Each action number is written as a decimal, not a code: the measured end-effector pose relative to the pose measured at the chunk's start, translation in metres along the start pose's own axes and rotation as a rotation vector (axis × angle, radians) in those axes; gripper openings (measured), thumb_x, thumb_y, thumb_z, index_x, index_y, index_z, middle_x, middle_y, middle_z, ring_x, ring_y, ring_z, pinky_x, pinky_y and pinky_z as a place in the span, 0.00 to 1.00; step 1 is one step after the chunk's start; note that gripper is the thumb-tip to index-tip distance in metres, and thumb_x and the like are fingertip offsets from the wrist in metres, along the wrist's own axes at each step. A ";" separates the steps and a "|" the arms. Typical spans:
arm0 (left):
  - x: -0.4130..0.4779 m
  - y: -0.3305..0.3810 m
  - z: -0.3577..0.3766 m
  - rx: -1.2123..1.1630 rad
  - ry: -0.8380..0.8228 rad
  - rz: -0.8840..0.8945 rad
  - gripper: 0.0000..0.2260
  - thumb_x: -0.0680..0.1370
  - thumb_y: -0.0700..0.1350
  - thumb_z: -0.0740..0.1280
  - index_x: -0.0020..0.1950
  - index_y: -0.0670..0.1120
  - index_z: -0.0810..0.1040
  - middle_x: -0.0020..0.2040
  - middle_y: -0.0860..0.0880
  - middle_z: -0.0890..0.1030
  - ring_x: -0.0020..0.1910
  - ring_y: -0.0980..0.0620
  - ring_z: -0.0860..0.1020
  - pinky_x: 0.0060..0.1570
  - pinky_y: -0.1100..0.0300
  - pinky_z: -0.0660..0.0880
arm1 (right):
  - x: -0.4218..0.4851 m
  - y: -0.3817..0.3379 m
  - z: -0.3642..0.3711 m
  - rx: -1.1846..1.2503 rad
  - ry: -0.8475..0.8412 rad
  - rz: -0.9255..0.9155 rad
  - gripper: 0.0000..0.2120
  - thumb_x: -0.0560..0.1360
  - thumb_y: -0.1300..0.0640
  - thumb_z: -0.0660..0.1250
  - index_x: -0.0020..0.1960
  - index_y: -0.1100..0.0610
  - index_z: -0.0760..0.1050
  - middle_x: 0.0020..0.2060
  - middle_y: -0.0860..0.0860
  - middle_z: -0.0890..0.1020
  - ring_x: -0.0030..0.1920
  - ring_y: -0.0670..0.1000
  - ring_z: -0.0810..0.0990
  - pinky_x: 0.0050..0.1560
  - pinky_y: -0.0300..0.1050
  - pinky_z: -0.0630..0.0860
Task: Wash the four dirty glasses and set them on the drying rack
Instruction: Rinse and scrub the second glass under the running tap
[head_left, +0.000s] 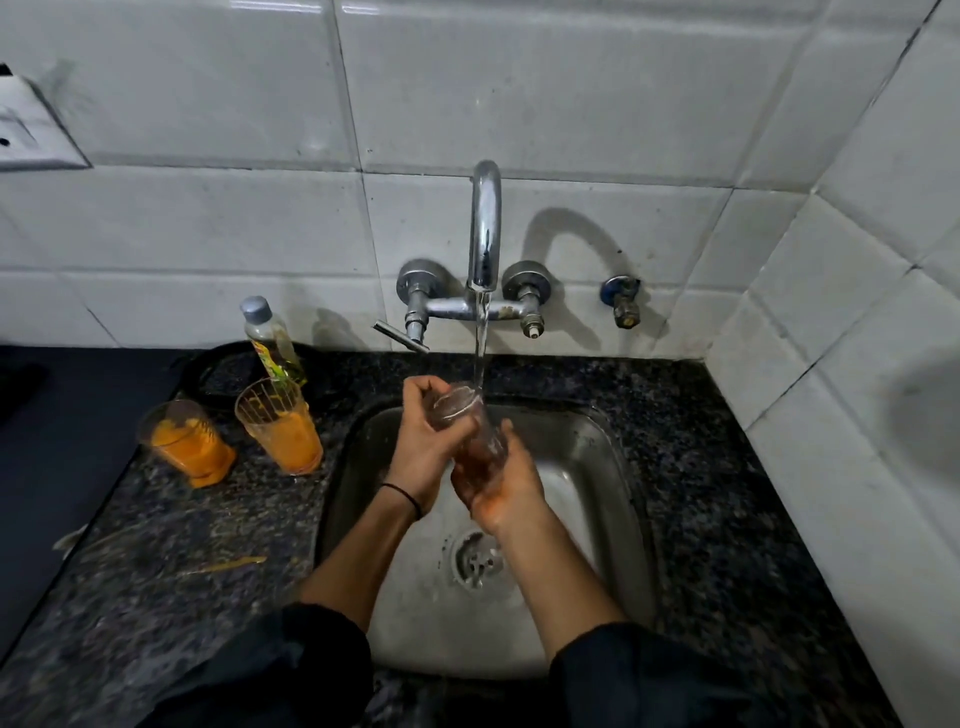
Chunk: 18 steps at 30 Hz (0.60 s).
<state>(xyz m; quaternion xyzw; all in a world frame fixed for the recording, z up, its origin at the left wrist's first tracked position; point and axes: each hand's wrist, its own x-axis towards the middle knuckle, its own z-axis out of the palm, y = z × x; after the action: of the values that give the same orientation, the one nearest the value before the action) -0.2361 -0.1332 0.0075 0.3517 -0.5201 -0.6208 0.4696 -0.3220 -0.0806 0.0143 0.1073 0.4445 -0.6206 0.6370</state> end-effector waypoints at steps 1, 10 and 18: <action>-0.002 -0.001 0.002 -0.020 0.049 -0.055 0.19 0.71 0.39 0.71 0.56 0.50 0.66 0.50 0.45 0.77 0.45 0.51 0.78 0.41 0.58 0.78 | 0.001 -0.004 0.003 -0.062 0.006 -0.019 0.19 0.82 0.43 0.61 0.50 0.58 0.79 0.38 0.56 0.84 0.36 0.53 0.83 0.35 0.43 0.77; 0.014 -0.010 -0.004 -0.596 0.222 -0.835 0.24 0.84 0.58 0.53 0.55 0.39 0.76 0.40 0.38 0.84 0.43 0.42 0.81 0.46 0.48 0.80 | 0.012 -0.030 -0.007 -1.696 -0.281 -0.882 0.06 0.79 0.55 0.64 0.49 0.50 0.80 0.49 0.50 0.82 0.53 0.49 0.78 0.58 0.45 0.67; 0.010 -0.022 -0.001 -0.579 0.084 -0.819 0.19 0.83 0.54 0.53 0.53 0.42 0.78 0.41 0.42 0.83 0.44 0.45 0.78 0.38 0.53 0.80 | -0.006 -0.041 0.015 -1.991 -0.278 -0.833 0.11 0.80 0.48 0.63 0.54 0.53 0.81 0.52 0.53 0.84 0.53 0.52 0.81 0.57 0.49 0.74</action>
<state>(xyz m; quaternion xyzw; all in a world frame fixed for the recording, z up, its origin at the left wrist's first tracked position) -0.2436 -0.1425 -0.0138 0.4068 -0.1262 -0.8582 0.2866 -0.3508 -0.0949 0.0445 -0.6875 0.6735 -0.1560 0.2225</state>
